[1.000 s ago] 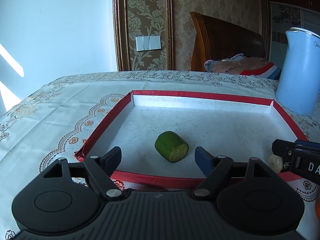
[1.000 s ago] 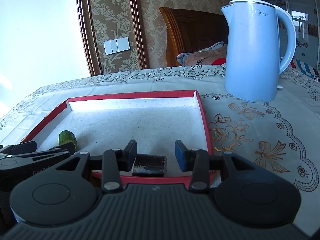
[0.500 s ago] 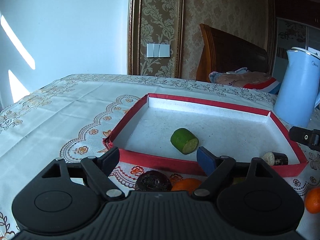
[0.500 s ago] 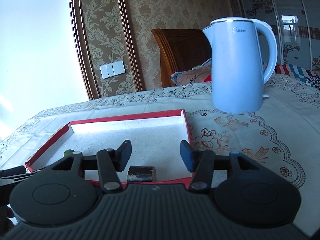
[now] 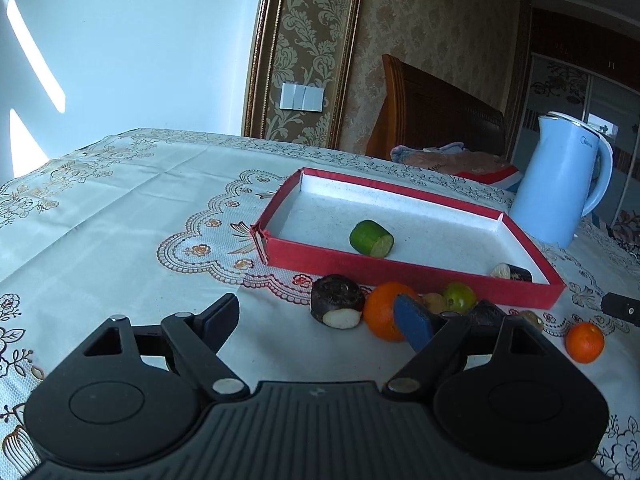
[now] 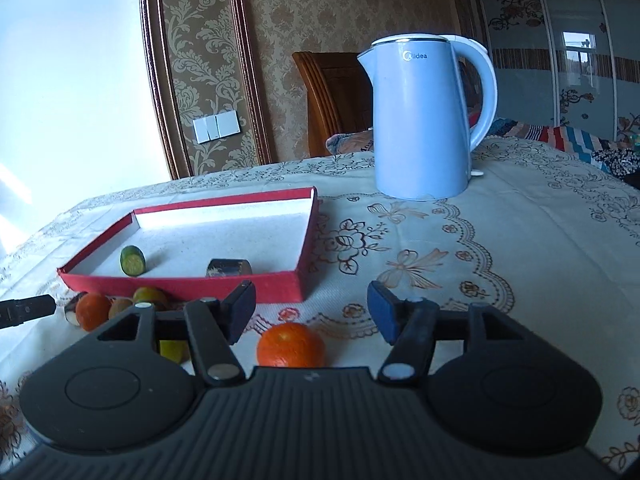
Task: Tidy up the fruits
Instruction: 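Move right gripper to the tangerine and close on it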
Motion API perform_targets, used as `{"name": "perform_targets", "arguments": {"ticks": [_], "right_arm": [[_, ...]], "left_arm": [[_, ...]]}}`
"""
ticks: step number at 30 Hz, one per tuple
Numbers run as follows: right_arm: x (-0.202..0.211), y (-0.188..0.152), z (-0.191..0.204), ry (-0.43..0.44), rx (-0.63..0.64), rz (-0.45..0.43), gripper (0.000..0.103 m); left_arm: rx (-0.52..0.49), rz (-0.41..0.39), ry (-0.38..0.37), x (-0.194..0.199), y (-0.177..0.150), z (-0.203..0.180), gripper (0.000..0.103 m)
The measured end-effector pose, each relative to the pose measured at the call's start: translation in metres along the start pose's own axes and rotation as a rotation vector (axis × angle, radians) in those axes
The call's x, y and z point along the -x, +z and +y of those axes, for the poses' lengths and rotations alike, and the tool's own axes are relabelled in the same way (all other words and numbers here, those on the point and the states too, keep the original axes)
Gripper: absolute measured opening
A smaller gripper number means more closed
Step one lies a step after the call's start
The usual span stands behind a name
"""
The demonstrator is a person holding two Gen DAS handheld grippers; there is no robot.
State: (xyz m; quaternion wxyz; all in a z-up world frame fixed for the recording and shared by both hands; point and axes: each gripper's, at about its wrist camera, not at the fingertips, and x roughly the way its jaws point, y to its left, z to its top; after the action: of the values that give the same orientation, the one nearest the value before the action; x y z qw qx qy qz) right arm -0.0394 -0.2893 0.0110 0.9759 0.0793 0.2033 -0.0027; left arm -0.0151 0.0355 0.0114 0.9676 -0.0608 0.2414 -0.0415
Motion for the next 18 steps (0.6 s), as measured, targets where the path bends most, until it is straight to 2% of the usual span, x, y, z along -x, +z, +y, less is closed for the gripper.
{"name": "perform_targets", "arguments": {"ticks": [3,7,12,18], "right_arm": [[0.009,-0.007,-0.003,0.01,0.021,0.022,0.06],[0.007,-0.017,0.004,0.001,0.082,0.036,0.06],[-0.006,-0.015,0.012,0.018,0.118,0.105,0.059],[-0.02,-0.013,0.015,0.013,0.12,0.14,0.057]], "left_arm": [[-0.029,0.03,-0.065,-0.001,-0.005,-0.003,0.09],[-0.065,0.051,-0.042,-0.005,-0.009,-0.01,0.09],[-0.034,0.087,-0.038,-0.011,-0.008,-0.005,0.09],[-0.024,0.093,-0.033,-0.012,-0.008,-0.003,0.091]]}}
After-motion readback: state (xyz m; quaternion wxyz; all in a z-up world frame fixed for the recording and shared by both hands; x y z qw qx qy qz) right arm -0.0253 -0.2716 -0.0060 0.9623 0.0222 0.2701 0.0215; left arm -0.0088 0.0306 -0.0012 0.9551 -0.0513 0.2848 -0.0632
